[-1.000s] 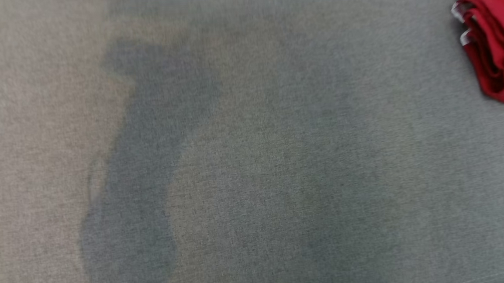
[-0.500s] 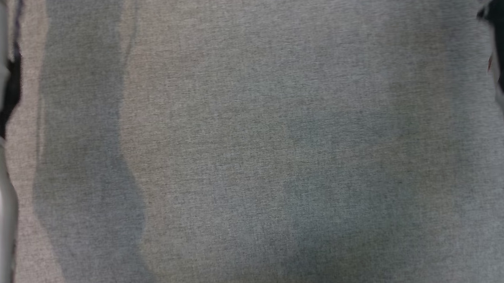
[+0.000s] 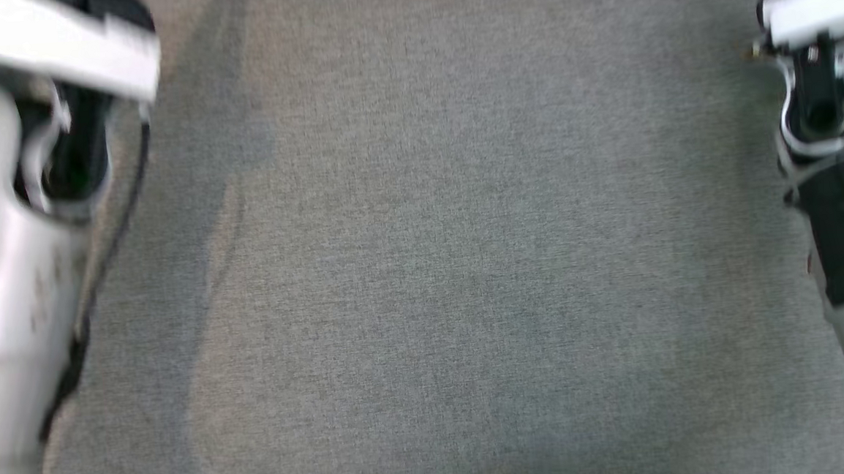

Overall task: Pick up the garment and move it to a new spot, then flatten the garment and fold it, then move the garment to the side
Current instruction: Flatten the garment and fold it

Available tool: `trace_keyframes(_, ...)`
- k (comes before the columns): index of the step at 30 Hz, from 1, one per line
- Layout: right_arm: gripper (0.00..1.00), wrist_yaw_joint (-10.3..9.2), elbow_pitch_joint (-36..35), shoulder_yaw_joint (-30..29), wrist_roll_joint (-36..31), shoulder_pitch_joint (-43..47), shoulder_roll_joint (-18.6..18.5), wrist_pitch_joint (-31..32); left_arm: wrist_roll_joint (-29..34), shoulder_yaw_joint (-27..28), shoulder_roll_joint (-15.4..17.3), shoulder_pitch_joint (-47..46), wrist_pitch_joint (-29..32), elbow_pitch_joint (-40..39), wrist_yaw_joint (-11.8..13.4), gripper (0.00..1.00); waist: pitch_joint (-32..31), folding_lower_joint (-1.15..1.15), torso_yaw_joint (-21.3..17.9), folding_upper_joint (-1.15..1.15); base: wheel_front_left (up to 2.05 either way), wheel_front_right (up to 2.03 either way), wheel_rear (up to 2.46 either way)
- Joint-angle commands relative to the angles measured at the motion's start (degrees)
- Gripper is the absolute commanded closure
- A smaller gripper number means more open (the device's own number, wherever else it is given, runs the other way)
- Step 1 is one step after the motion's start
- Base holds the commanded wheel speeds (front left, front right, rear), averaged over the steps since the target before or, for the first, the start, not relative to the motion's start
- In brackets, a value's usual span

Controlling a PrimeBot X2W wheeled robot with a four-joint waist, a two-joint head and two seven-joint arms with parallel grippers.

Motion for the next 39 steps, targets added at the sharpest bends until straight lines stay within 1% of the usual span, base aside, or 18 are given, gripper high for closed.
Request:
trace_keyframes(1,1.0,0.13,-1.06,0.46,0.09,2.17,-0.88,-0.98,-0.93,0.55,0.6,2.63,-0.62,-1.67,0.6,1.0,-1.81,0.0,-0.32,0.0,0.0,0.0,0.0)
trace_keyframes(3,1.0,0.13,-3.27,1.21,0.96,5.7,-1.19,-1.99,-1.89,1.2,1.1,8.32,-1.51,-4.88,2.0,1.0,-3.49,0.0,-0.29,0.0,0.0,0.0,0.0)
trace_keyframes(6,1.0,0.13,-6.16,1.92,2.09,11.17,-1.61,-2.89,-0.52,0.86,2.72,16.15,-2.91,-8.74,3.77,1.0,-5.95,0.0,-0.02,0.0,0.0,0.0,0.0)
trace_keyframes(9,1.0,0.13,-8.56,2.57,2.65,16.26,-1.7,-3.45,-0.94,1.4,2.9,23.75,-4.23,-11.39,5.45,1.0,-8.31,0.0,0.35,0.0,0.0,0.0,0.0)
trace_keyframes(14,1.0,0.13,-12.03,3.19,2.94,24.41,-1.97,-4.0,-2.4,3.32,1.31,35.23,-5.72,-14.16,7.37,1.0,-12.6,0.0,1.06,0.0,0.0,0.0,0.0)
trace_keyframes(15,1.0,0.13,-12.03,3.19,2.94,24.41,-1.97,-4.0,-2.4,3.32,1.31,35.23,-5.72,-14.16,7.37,1.0,-12.6,0.0,1.06,0.0,0.0,0.0,0.0)
trace_keyframes(16,1.0,0.13,-12.71,3.12,2.93,25.94,-2.05,-4.08,-2.43,3.47,0.91,37.31,-5.94,-14.66,7.64,1.0,-13.47,0.0,1.25,0.0,0.0,0.0,0.0)
trace_keyframes(17,1.0,0.13,-13.51,2.95,2.97,27.48,-2.09,-4.14,-2.07,3.5,0.53,39.21,-6.05,-15.09,7.83,1.0,-14.36,0.0,1.47,0.0,0.0,0.0,0.0)
trace_keyframes(18,1.0,0.13,-14.97,2.17,2.64,30.83,-2.33,-4.24,-0.44,2.49,0.16,42.65,-6.15,-15.59,8.11,1.0,-16.15,0.0,2.15,0.0,0.0,0.0,0.0)
trace_keyframes(21,1.0,0.13,-17.8,0.09,1.42,35.85,-1.98,-4.17,1.44,0.83,-0.18,46.97,-6.28,-15.97,8.58,1.0,-18.56,0.0,2.96,0.0,0.0,0.0,0.0)
trace_keyframes(29,1.0,0.13,-24.48,-3.63,-1.8,48.74,0.53,-4.15,1.16,-0.59,-1.51,56.45,-6.31,-18.74,10.0,1.0,-24.71,0.0,4.35,0.0,0.0,0.0,0.0)
trace_keyframes(35,1.0,0.13,-27.45,-3.6,-2.43,57.19,1.94,-4.15,1.04,-2.2,-0.75,62.96,-5.51,-22.66,11.46,1.0,-28.72,0.0,4.35,0.0,0.0,0.0,0.0)
trace_keyframes(39,1.0,0.13,-29.45,-4.35,-1.71,62.44,2.79,-3.46,0.97,-3.05,0.32,67.18,-4.33,-26.61,13.07,1.0,-30.45,0.0,4.11,0.0,0.0,0.0,0.0)
